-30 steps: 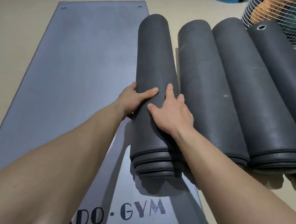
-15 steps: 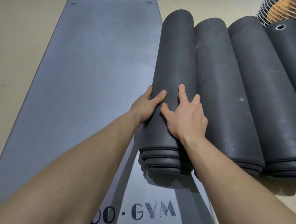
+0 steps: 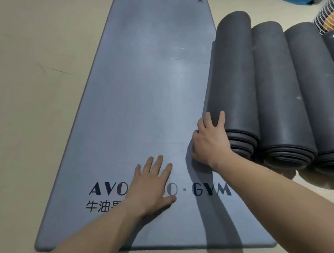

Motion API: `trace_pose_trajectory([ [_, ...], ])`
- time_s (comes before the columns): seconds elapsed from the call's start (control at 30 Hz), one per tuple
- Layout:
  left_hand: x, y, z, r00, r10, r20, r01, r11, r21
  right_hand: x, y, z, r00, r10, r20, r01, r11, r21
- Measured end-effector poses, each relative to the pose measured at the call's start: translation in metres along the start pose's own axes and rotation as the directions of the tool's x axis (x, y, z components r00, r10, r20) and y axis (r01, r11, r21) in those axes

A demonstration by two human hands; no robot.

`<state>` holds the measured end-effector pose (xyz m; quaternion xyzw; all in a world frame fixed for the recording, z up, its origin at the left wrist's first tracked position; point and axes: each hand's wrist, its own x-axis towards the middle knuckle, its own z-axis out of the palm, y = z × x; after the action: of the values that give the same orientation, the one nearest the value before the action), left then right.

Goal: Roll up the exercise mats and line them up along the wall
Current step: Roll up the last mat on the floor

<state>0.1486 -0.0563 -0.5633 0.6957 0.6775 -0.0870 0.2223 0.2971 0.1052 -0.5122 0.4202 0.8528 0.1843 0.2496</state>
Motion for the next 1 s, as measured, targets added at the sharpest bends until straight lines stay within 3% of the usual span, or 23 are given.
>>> trace_pose_trajectory([
  [0.17, -0.030, 0.034, 0.023, 0.960, 0.265, 0.090, -0.271, 0.960, 0.067, -0.015, -0.002, 0.006, 0.997, -0.040, 0.064, 0.055, 0.967, -0.248],
  [0.53, -0.036, 0.041, 0.028, 0.954, 0.263, 0.145, -0.289, 0.936, 0.200, -0.014, -0.011, 0.008, 0.995, 0.025, 0.095, 0.008, 0.945, -0.327],
  [0.63, -0.044, 0.043, 0.023, 0.933, 0.342, 0.111, -0.358, 0.912, 0.201, -0.013, -0.009, 0.010, 0.997, 0.018, 0.079, 0.010, 0.943, -0.333],
  [0.77, -0.066, 0.049, 0.034, 0.855, 0.519, 0.003, -0.508, 0.836, 0.209, -0.016, -0.003, 0.011, 0.998, 0.000, 0.061, 0.019, 0.949, -0.315],
  [1.0, -0.072, 0.020, 0.029, 0.869, 0.480, 0.122, -0.494, 0.826, 0.270, -0.019, 0.003, 0.010, 0.998, 0.009, 0.055, 0.008, 0.955, -0.297],
])
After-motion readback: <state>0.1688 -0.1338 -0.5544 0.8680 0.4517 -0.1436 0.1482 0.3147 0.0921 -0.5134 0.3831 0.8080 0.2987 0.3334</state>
